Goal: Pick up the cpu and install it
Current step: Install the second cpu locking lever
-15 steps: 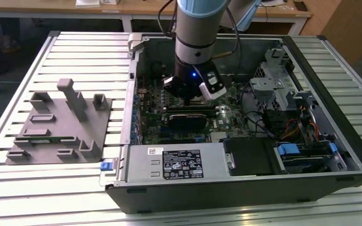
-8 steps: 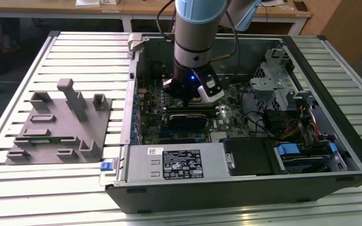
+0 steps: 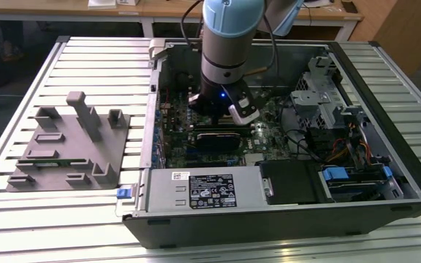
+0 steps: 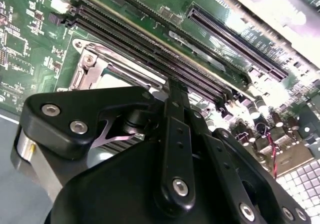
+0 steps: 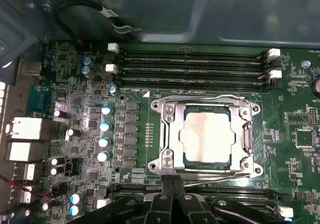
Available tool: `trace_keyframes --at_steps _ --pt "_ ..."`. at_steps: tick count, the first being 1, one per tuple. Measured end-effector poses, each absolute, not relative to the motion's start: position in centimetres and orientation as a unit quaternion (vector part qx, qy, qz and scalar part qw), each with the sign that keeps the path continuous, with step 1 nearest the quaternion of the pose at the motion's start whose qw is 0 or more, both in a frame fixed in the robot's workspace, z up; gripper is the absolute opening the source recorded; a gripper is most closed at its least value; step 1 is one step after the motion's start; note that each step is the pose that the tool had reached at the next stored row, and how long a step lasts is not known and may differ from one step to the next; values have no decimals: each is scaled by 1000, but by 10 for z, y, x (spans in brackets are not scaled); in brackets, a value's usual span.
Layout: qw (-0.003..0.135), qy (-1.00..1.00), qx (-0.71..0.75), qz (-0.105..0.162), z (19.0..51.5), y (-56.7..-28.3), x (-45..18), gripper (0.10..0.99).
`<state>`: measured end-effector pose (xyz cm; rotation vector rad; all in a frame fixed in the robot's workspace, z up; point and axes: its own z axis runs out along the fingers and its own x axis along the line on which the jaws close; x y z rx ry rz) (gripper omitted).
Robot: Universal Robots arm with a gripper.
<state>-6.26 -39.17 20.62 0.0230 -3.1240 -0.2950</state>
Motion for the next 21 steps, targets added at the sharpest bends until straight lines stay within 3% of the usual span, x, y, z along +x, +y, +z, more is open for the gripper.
trace_keyframes --at_steps 21 --pt "1 -991 7 -130 197 -399 -70 106"
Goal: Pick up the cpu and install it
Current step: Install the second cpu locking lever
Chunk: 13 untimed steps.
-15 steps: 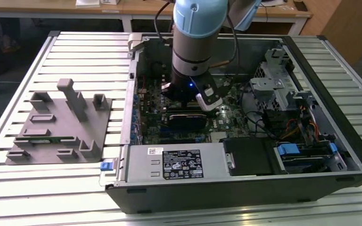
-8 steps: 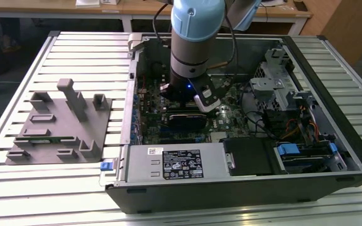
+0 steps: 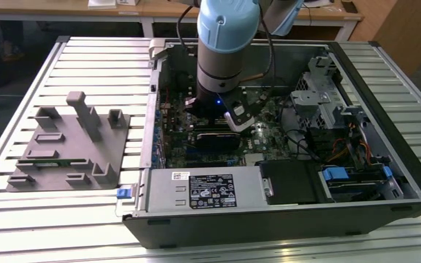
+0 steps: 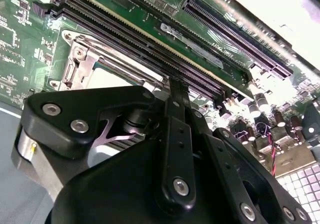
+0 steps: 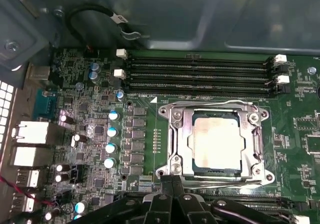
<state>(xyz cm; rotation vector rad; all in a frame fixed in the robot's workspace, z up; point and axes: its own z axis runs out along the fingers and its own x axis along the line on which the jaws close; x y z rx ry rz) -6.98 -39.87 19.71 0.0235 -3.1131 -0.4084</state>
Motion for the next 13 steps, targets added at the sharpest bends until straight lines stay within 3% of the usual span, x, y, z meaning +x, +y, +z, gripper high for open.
trace_keyframes --at_steps 13 --pt "1 -991 7 -137 194 -398 -77 106"
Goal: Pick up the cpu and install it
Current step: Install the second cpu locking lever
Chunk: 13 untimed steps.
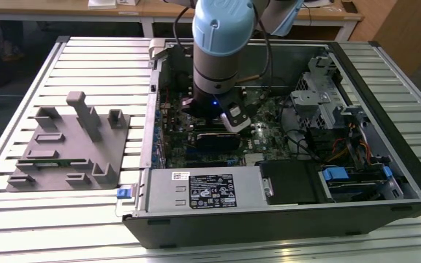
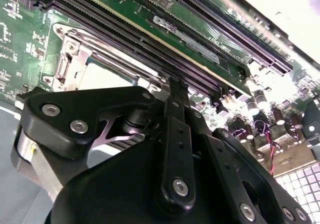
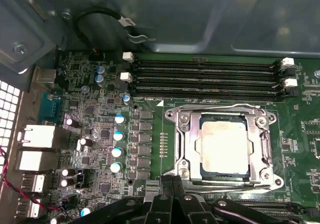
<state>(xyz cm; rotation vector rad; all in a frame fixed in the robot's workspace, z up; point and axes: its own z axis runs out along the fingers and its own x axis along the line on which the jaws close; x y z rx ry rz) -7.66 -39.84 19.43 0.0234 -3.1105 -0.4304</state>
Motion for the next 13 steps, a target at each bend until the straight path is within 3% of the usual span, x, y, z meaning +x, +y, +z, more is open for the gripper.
trace_keyframes --at_steps 13 --pt "0 -991 8 -137 190 -393 -81 106"
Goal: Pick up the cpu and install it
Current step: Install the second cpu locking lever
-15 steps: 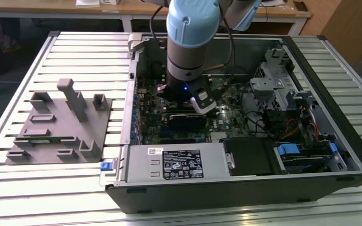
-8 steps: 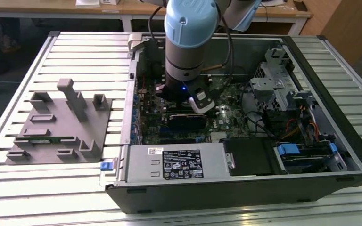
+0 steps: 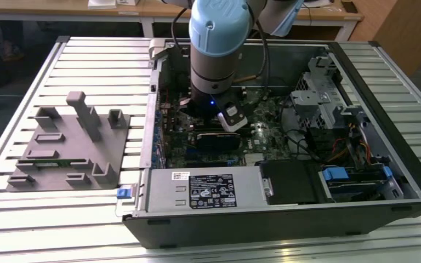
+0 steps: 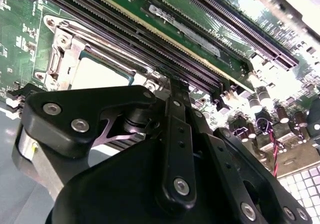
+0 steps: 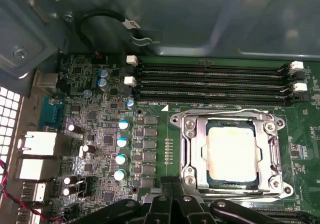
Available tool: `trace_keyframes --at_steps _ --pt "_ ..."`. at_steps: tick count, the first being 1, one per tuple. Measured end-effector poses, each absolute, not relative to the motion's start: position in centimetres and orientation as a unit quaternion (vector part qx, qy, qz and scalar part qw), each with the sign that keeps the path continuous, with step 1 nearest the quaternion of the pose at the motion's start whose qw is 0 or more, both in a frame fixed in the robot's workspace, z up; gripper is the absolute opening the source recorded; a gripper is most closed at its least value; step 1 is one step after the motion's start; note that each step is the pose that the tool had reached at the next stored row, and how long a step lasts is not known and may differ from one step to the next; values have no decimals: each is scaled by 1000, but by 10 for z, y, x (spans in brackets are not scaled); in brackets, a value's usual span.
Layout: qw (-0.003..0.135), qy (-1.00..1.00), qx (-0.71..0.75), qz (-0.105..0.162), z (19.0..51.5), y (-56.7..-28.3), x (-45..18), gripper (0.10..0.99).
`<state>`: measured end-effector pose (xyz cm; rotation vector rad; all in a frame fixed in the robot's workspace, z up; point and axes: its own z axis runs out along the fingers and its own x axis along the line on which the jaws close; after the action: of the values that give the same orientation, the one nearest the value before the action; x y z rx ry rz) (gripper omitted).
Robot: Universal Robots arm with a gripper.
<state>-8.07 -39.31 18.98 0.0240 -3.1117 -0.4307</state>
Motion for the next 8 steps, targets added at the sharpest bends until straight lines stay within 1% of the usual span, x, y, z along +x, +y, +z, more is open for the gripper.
trace_keyframes --at_steps 8 --pt "0 -990 8 -137 196 -393 -81 106"
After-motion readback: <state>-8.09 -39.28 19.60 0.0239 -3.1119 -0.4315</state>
